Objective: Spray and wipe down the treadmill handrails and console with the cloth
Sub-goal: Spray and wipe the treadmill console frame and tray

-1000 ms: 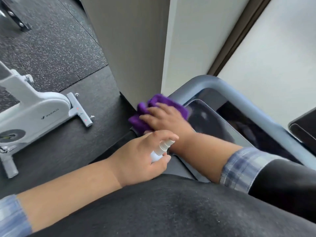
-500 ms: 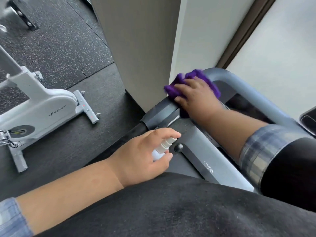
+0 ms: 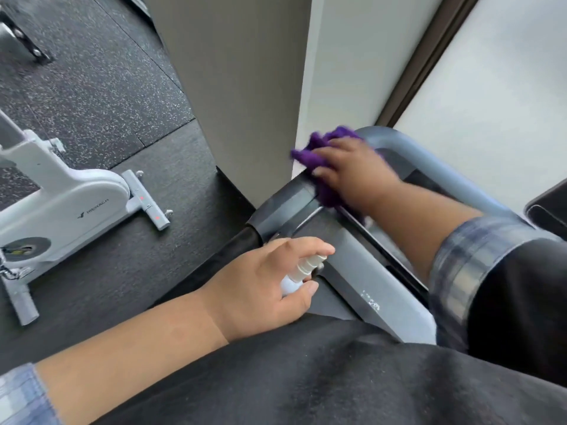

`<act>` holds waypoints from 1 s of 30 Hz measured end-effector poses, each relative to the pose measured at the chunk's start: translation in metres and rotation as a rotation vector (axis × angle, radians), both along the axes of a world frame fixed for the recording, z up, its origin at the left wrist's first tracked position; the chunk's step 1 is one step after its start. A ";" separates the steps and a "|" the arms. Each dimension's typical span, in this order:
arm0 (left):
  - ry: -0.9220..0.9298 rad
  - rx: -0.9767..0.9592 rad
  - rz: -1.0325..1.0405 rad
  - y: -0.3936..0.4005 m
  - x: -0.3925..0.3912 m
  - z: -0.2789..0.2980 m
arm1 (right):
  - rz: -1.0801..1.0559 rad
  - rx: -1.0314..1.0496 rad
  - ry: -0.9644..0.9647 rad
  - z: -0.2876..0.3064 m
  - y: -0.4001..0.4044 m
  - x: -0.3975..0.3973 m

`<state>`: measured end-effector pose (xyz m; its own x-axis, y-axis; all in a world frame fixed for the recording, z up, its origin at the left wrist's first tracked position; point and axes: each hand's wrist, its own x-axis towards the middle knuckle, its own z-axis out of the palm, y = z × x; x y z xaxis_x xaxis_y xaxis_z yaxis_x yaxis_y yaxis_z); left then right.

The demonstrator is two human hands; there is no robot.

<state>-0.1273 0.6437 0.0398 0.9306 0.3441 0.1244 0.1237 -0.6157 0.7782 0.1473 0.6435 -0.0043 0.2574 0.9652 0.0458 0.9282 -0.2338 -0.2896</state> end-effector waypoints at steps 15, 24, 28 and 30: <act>-0.050 0.047 -0.088 -0.005 0.013 0.000 | 0.354 -0.087 -0.088 -0.024 -0.010 -0.105; -0.053 0.082 -0.067 -0.005 0.015 0.000 | -0.034 -0.084 -0.032 -0.005 -0.009 0.015; -0.022 0.071 -0.074 -0.007 0.013 -0.001 | -0.247 -0.120 -0.147 0.006 -0.012 0.073; -0.018 0.069 -0.059 -0.007 0.012 -0.003 | -0.307 -0.156 -0.129 0.004 -0.009 0.075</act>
<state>-0.1154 0.6364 0.0371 0.9466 0.2785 0.1625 0.0719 -0.6735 0.7357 0.2225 0.6347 -0.0006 0.5380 0.8418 -0.0443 0.8344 -0.5393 -0.1135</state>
